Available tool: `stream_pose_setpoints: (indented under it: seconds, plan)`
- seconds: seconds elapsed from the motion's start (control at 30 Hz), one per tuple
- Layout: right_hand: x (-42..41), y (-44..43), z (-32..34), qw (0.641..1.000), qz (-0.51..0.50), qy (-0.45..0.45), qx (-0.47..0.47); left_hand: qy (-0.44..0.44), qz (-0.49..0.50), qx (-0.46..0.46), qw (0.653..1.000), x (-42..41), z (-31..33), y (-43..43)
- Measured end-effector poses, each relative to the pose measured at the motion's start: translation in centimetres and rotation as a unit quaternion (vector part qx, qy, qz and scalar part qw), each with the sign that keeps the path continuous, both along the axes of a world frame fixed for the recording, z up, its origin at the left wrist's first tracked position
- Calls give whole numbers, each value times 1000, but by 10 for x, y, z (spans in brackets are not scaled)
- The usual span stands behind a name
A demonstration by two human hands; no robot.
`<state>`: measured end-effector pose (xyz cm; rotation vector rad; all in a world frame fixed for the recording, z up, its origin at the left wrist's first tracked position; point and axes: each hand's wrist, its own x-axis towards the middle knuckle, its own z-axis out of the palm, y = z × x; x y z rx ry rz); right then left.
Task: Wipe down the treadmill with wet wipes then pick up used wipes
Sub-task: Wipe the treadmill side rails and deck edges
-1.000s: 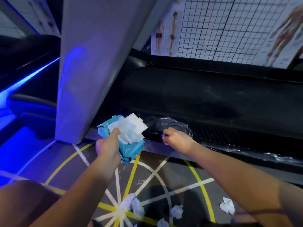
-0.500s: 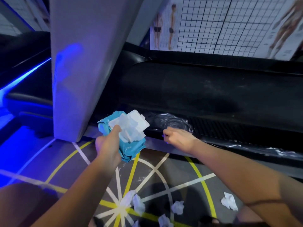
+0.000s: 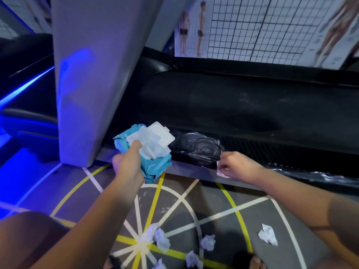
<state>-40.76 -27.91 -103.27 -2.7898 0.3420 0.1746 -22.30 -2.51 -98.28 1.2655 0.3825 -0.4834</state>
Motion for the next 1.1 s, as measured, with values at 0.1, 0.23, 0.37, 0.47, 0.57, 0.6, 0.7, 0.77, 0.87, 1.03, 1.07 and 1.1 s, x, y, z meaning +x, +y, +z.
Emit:
stream_pose_setpoints:
  seconds: [0.1,0.23,0.37,0.47,0.57,0.6,0.7,0.77,0.87,1.03,1.07,1.1]
  plan:
    - [1,20,24,993,-53,-92,44,-12,0,4,1000,-15,19,-7]
    - [-10,49,22,997,-2,61,51,-9,6,-10,1000,-21,23,-3]
    - [-13,66,18,976,107,184,55,2,0,8,1000,-26,26,4]
    - [4,67,43,995,67,9,68,-4,-14,23,1000,-33,27,7]
    - [14,77,80,963,2,-208,173,-25,-41,34,998,-42,30,6]
    - [15,82,90,949,4,-253,189,-31,-52,37,998,-45,31,6]
    - [19,91,109,944,44,-274,176,-41,-89,29,995,-55,35,4]
    - [24,91,110,967,77,-208,129,-43,-111,31,992,-60,38,2]
    - [36,89,107,978,136,-147,50,-32,-120,23,992,-66,39,2]
    - [38,80,114,975,105,-169,103,-25,-125,25,992,-64,38,5]
    - [37,79,117,974,81,-180,115,-23,-127,21,991,-63,38,6]
    - [36,77,119,968,44,-198,147,-23,-133,18,991,-62,36,7]
